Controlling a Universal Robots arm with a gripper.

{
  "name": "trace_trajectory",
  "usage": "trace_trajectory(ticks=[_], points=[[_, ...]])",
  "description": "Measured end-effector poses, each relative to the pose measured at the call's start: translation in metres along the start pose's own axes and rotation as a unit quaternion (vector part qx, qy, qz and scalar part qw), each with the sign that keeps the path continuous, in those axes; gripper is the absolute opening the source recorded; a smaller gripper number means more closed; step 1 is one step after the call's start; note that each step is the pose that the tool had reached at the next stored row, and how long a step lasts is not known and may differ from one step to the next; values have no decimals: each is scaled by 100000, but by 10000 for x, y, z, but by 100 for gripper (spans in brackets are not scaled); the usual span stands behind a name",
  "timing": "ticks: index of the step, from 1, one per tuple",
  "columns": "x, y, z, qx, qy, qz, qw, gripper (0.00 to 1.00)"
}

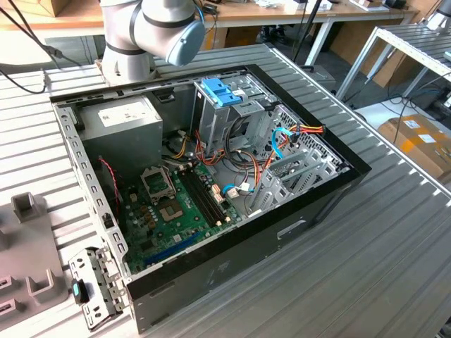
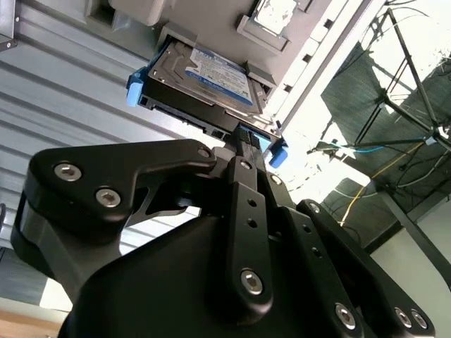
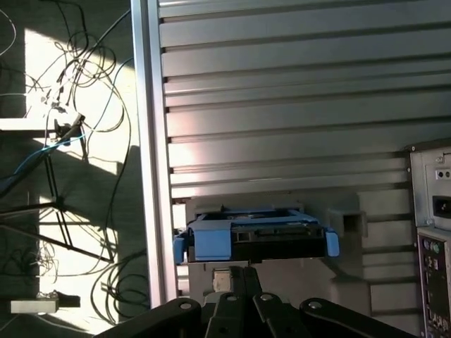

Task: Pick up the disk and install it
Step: 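Reach for the disk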

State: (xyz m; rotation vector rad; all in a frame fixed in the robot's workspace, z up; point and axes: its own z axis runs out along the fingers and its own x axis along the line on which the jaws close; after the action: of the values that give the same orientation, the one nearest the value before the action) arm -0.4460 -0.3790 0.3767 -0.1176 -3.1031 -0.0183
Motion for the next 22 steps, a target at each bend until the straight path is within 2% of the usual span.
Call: trace_trajectory(ticks=[1,6,8,9,10,14,18,20,22], points=[[12,1,3,168,-17,6,100000,11],[19,0,4,200,-30,4,100000,11],[33,-1,23,155,-610,-1,99998,11],[37,-2,29,140,-821,-5,99997,11],[41,-2,30,125,-889,-4,99996,11],[46,2,31,39,-891,-3,99996,11],[63,43,37,-55,-886,-13,99996,11],[83,66,46,-83,-898,-9,99996,11],[133,79,88,-88,-931,-10,99996,11]])
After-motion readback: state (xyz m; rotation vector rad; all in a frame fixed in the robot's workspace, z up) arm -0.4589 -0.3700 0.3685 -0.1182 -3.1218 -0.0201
